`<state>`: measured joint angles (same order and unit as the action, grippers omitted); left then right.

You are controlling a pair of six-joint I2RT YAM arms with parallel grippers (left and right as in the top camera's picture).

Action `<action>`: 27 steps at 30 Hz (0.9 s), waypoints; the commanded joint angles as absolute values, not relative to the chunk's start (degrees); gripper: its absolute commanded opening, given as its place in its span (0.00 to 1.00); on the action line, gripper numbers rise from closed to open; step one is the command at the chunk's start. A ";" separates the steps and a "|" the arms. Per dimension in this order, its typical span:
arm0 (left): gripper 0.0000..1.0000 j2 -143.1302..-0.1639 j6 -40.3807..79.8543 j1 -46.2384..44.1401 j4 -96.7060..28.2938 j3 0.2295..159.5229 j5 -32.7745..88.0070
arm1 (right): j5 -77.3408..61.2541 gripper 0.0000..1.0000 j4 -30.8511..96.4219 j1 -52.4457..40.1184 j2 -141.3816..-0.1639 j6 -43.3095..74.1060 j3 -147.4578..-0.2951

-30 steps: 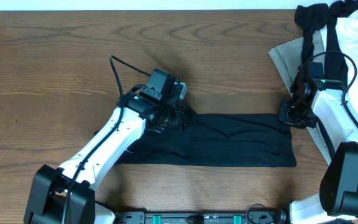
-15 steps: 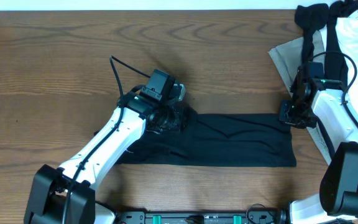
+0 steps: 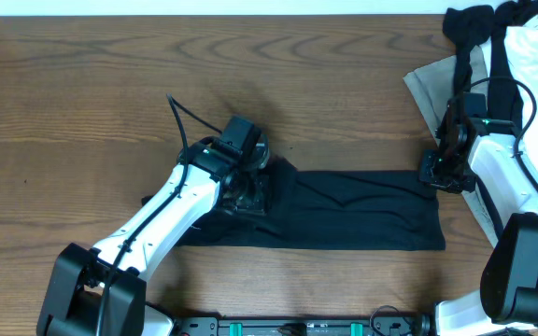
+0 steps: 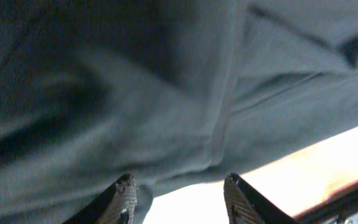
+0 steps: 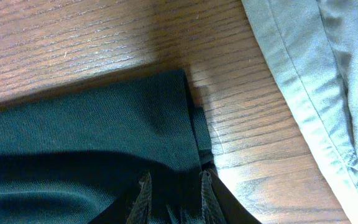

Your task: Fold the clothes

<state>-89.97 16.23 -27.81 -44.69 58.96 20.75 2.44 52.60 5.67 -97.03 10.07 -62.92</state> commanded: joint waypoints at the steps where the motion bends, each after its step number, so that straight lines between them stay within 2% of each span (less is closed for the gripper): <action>1: 0.47 -90.61 19.57 -27.73 -46.74 58.59 18.92 | 2.55 0.26 52.40 5.96 -97.14 10.24 -62.76; 3: 0.42 -90.61 24.16 -27.73 -47.79 58.59 15.07 | 2.55 0.26 52.29 5.96 -97.14 10.24 -62.76; 6: 0.43 -90.61 31.48 -27.73 -47.92 58.30 8.36 | 2.55 0.27 52.36 5.93 -97.14 10.24 -62.76; 13: 0.42 -90.61 41.67 -27.62 -45.89 55.33 3.14 | 2.57 0.26 52.99 5.96 -97.14 10.22 -62.76; 27: 0.43 -90.61 43.42 -25.89 -41.06 51.00 0.82 | 2.57 0.27 52.77 5.98 -97.14 10.22 -62.76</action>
<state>-90.02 42.33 -26.13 -40.91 51.11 2.76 2.39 52.82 5.67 -97.01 10.07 -62.92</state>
